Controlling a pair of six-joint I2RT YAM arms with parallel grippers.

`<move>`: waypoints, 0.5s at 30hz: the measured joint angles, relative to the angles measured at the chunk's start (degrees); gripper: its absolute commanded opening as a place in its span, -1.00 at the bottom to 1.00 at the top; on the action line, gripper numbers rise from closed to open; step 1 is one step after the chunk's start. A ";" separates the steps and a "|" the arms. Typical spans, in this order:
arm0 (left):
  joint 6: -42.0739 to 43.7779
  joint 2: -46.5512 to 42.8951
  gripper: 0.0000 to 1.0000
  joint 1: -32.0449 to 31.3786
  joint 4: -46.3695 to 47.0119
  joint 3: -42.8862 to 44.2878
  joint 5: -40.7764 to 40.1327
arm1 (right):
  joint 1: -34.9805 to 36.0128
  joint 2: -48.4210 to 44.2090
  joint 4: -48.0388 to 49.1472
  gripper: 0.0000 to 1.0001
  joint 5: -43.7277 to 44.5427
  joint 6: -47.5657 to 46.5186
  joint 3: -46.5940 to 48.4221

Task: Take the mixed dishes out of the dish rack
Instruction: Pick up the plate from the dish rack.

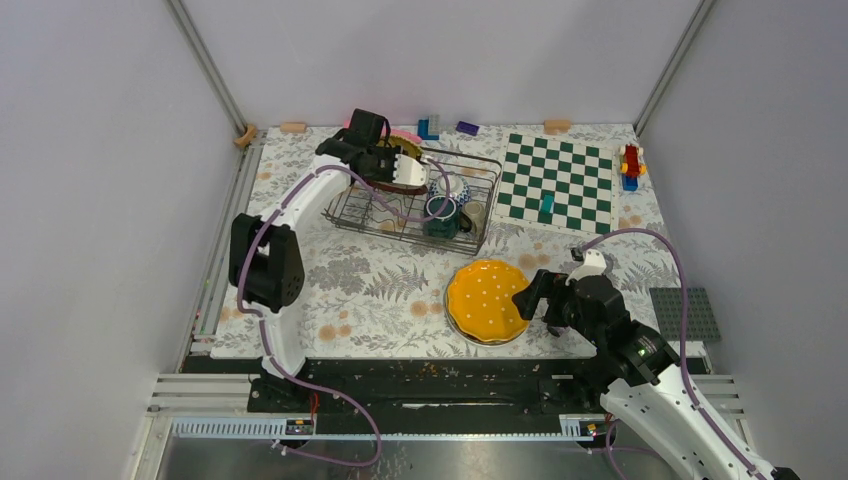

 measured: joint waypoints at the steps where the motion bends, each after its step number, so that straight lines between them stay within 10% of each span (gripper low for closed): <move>1: 0.15 -0.35 -1.00 -0.11 0.37 -0.55 -0.26 | 0.00 0.00 -0.07 0.99 0.02 0.00 0.00; 15: 3.08 -3.26 -1.00 -0.87 2.84 -4.26 -1.42 | 0.00 -1.03 -0.13 0.99 0.04 -0.02 0.00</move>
